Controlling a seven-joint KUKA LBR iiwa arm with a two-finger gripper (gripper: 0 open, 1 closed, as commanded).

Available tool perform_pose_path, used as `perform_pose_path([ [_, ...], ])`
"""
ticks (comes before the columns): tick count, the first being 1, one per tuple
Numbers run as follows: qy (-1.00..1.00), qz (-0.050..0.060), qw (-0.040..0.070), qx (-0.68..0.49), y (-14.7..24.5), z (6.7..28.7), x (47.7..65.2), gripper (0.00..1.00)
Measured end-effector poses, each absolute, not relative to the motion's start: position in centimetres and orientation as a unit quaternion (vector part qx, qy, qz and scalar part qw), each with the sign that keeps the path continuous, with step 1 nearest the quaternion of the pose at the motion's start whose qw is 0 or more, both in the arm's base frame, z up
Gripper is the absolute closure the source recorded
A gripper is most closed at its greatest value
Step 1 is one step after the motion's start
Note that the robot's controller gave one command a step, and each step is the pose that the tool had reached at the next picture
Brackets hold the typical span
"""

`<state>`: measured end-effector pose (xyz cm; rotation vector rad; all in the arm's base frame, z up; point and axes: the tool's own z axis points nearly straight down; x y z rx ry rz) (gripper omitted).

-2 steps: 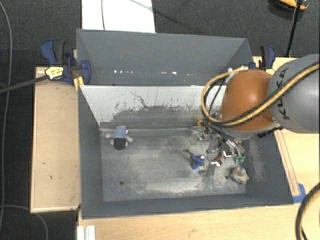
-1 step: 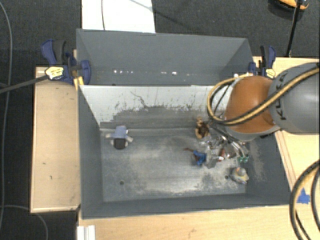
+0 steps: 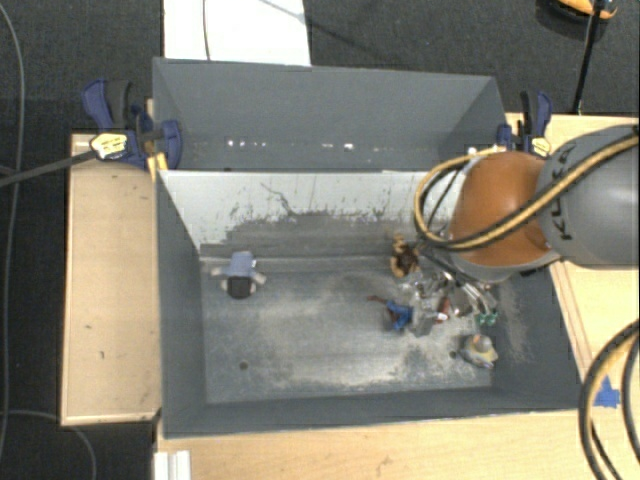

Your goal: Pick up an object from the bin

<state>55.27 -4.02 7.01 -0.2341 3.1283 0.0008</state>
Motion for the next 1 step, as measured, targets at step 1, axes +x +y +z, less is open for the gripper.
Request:
perform_pose_path([
  [1, 0.997, 0.000, 0.007, -0.074, -2.83, 26.52, 55.02, 1.00],
])
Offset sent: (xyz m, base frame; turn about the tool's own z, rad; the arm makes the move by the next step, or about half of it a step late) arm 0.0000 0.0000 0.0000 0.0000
